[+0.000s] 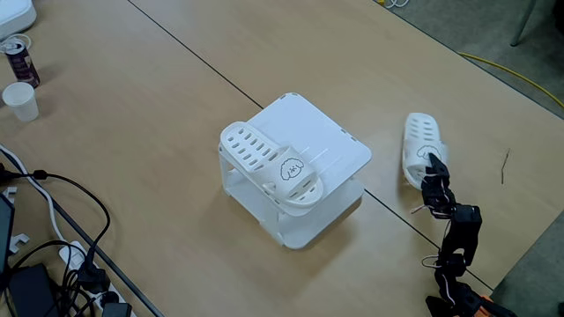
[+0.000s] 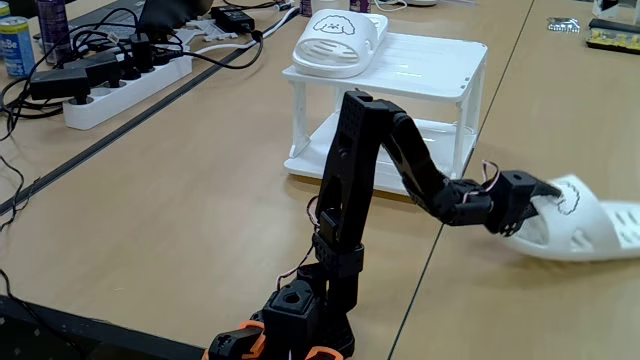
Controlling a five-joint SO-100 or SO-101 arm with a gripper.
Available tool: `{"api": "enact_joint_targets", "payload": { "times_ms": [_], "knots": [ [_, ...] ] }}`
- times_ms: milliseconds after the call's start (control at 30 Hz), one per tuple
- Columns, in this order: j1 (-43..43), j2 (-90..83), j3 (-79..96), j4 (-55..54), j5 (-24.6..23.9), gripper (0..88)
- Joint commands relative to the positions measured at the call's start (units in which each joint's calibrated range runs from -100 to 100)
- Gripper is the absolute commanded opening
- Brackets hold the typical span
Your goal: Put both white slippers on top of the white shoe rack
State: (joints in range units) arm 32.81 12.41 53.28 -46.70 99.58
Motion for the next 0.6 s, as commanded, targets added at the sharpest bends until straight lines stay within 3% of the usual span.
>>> {"api": "enact_joint_targets", "payload": {
  "times_ms": [0,400,567],
  "knots": [
    [-1.1,-6.2,-13.4,2.8,0.4,0.7],
    [-5.8,-6.6,-59.4,44.9,0.4,0.7],
    [-12.1,-6.9,-65.5,49.2,0.4,0.7]
  ]
}}
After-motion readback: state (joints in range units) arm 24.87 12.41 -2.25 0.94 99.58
